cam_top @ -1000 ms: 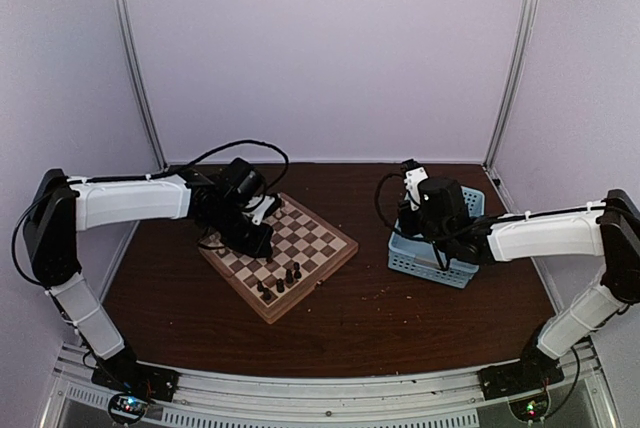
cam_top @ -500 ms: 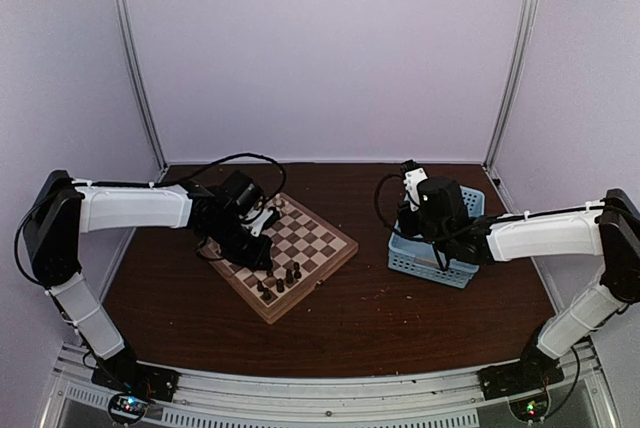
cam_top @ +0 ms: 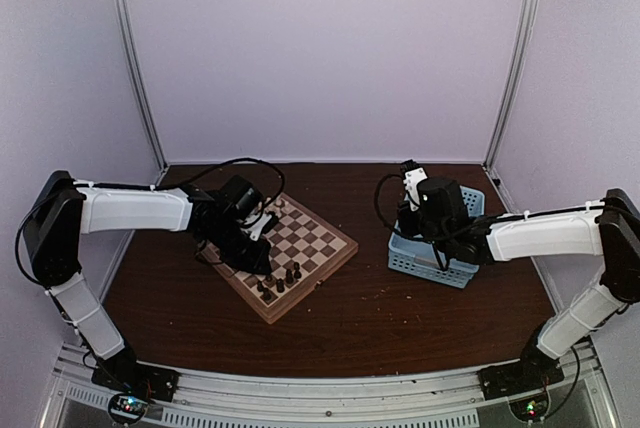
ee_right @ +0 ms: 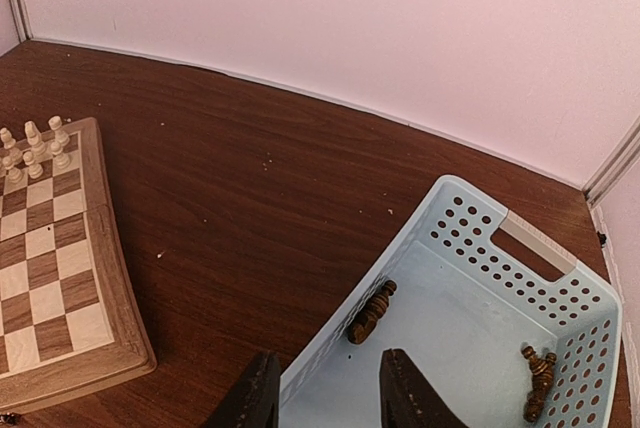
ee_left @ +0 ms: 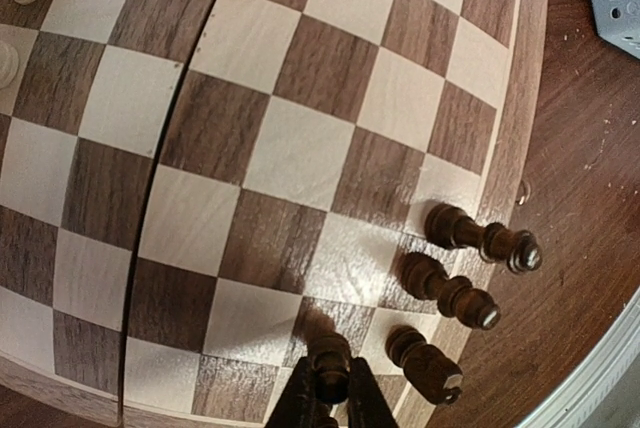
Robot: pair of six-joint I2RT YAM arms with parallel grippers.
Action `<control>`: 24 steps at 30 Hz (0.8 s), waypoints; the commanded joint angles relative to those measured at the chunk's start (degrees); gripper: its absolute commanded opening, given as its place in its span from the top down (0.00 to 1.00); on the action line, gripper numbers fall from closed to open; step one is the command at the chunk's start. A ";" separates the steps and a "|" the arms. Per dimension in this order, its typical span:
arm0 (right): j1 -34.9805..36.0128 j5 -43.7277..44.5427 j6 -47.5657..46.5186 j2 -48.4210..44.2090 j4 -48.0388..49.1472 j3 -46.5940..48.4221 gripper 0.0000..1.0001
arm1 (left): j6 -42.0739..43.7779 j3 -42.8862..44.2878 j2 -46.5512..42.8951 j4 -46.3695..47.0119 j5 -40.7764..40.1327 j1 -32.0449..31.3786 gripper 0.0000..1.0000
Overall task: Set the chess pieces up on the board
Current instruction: Place the chess piece on the chessboard.
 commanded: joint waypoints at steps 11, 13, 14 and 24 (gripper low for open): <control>-0.25 0.72 -0.21 0.99 -1.11 2.08 0.63 | -1.01 -0.58 0.57 3.09 0.97 -0.53 0.87; -0.25 0.78 -0.23 1.04 -1.13 2.08 0.63 | -1.01 -0.58 0.65 3.16 1.11 -0.62 0.87; -0.25 0.77 -0.25 1.00 -1.14 2.08 0.63 | -1.03 -0.58 0.72 3.16 1.07 -0.61 0.86; -0.25 0.63 -0.30 1.16 -1.31 2.25 0.63 | -1.27 -1.10 0.80 2.90 1.28 -0.62 0.86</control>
